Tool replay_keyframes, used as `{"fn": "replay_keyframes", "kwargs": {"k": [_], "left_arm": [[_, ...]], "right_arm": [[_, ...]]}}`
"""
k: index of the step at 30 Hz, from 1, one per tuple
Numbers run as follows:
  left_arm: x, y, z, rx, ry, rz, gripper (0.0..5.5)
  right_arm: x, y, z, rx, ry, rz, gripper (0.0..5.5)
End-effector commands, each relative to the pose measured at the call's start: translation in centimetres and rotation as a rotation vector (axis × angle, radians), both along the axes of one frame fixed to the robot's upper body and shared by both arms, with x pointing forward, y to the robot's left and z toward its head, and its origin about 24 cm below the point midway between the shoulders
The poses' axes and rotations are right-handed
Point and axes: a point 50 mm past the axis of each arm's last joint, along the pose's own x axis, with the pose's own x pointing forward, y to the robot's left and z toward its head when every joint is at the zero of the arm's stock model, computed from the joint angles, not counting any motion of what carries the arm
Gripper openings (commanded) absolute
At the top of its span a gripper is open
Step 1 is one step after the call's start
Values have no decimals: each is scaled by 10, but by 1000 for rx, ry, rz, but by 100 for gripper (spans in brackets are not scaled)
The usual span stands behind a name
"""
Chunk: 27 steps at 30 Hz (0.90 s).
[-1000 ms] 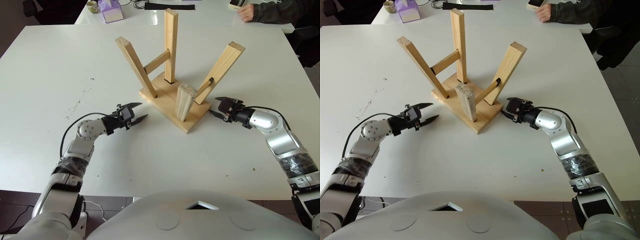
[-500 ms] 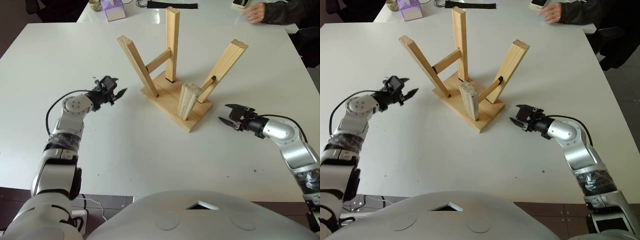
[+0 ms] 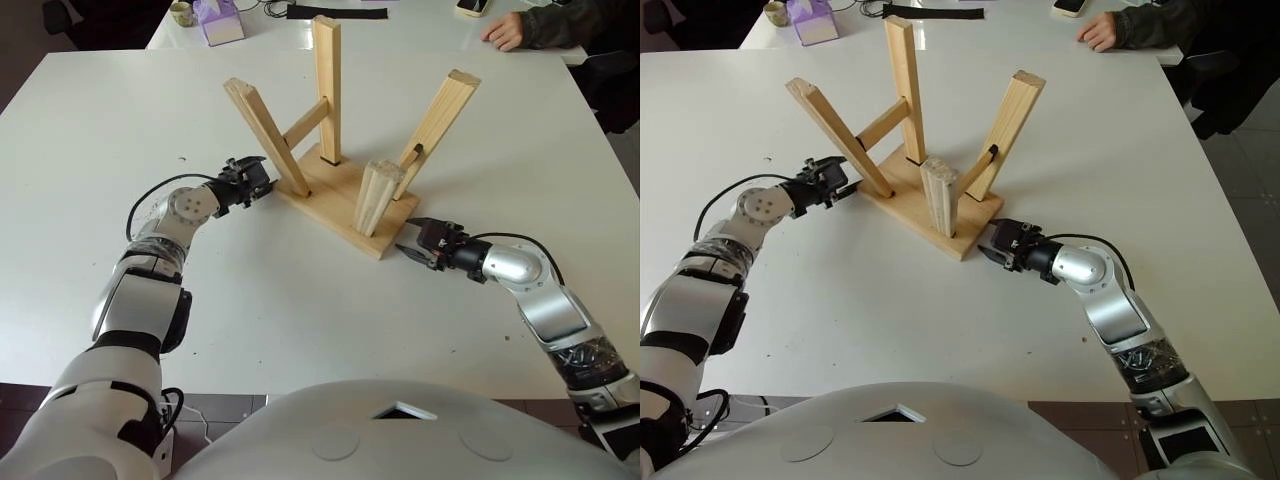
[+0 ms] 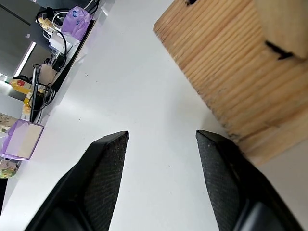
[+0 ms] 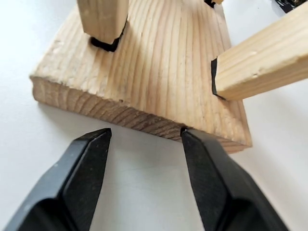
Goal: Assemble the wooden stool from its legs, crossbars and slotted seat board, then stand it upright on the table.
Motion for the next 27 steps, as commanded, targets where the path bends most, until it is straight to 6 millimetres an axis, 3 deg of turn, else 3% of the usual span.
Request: {"fn": "replay_keyframes", "kwargs": {"k": [1,7,15,21,24,27], "left_arm": [[-54,-5,-49,-30,241,-156,262],[-88,4,-50,-143,264,-155,262],[-126,0,-42,-242,311,-97,262],[-126,-2,-27,-271,305,-63,262],[-123,6,-24,-255,307,-37,262],[-116,17,-15,-249,283,-10,262]], "right_arm": [[-13,1,-25,-62,87,7,270],[-18,-9,-16,-64,59,44,270],[-17,-29,-6,-110,41,69,270],[-28,-30,-10,-79,54,56,270],[-36,-27,-9,-59,61,46,270],[-42,-40,-3,-62,50,-18,270]]}}
